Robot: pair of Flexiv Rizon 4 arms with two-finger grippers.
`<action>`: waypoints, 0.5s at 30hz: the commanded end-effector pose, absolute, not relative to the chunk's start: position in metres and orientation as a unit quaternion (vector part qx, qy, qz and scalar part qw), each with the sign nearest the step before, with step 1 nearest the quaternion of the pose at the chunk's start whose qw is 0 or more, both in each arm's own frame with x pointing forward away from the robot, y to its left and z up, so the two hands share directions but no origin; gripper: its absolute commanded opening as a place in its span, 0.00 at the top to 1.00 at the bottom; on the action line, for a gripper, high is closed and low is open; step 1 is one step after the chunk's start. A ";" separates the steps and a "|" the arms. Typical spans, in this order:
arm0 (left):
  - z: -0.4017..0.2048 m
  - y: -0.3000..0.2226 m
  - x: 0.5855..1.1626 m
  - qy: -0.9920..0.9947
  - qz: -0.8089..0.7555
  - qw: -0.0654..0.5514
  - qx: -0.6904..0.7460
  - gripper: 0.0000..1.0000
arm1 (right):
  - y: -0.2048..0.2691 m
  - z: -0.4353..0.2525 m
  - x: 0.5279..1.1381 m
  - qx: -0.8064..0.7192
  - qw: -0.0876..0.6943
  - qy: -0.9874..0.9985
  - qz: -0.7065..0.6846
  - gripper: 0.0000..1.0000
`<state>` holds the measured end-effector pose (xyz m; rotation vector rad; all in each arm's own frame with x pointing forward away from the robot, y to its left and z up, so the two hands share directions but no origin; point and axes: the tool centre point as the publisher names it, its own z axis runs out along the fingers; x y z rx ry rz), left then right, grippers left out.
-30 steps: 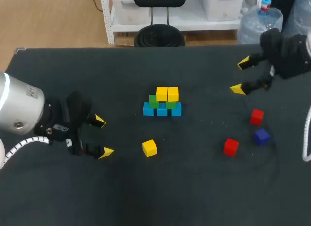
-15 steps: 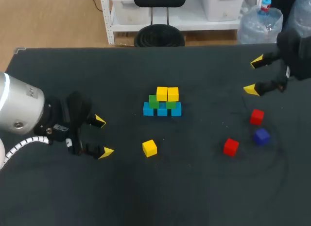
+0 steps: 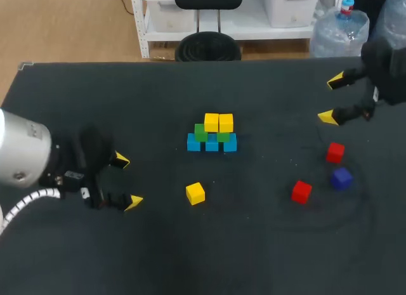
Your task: Place the blue cubes, place green cubes on the blue cubes, place the yellow cubes on the green cubes, then place the red cubes on the yellow cubes, and place purple cube on the red cubes.
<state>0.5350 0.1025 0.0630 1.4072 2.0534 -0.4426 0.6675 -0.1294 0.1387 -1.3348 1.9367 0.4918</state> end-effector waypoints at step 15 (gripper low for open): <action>0.056 0.046 0.519 0.790 -0.155 0.304 0.509 0.00 | -0.130 0.138 0.668 -0.518 0.362 0.750 0.192 0.00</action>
